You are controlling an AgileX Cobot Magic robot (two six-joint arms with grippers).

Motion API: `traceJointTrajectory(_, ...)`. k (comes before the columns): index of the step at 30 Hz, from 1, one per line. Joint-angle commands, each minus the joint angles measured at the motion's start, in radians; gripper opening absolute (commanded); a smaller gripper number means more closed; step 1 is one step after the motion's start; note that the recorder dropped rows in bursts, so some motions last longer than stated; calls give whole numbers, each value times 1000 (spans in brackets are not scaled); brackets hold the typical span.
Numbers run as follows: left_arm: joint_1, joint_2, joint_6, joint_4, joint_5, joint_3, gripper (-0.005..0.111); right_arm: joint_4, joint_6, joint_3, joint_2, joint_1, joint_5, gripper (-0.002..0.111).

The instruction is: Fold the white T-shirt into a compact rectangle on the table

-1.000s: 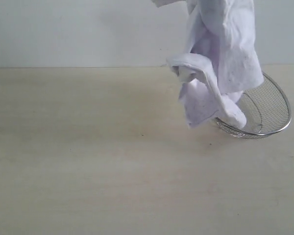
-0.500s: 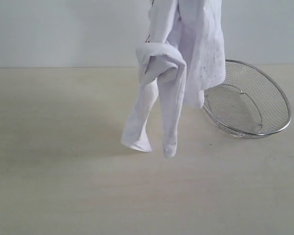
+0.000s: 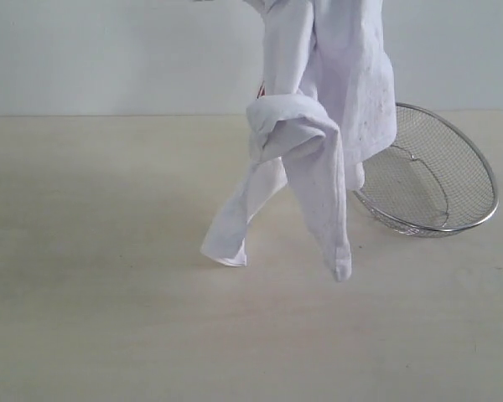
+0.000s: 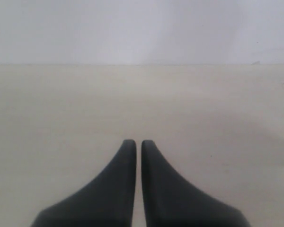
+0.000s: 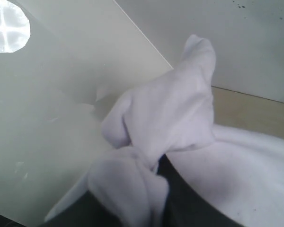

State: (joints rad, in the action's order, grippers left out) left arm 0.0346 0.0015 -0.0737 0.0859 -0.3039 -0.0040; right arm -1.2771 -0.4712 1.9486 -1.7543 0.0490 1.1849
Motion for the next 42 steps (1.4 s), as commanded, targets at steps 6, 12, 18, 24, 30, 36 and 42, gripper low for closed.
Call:
traceJointTrajectory(6,-6,-2,-5,-2,15,4,4,-39,-7,6,14,-3,11,0)
traceJointTrajectory(12,-6,-2,-109,-63,22,4,4,-39,-11,6,14,-3,24,0)
traceJointTrajectory(18,-8,-2,-216,-58,187,4,4,-35,-10,6,14,-3,14,0)
traceJointTrajectory(24,-8,-2,46,305,502,4,4,-34,-14,6,14,-3,14,0)
traceJointTrajectory(30,-8,-2,842,391,625,-3,4,-34,-43,6,14,-3,-7,0)
traceJointTrajectory(36,-8,312,694,207,565,-265,4,-34,-57,6,14,-1,-14,0)
traceJointTrajectory(42,-8,1066,570,28,136,-915,4,-17,-70,6,14,-1,4,0)
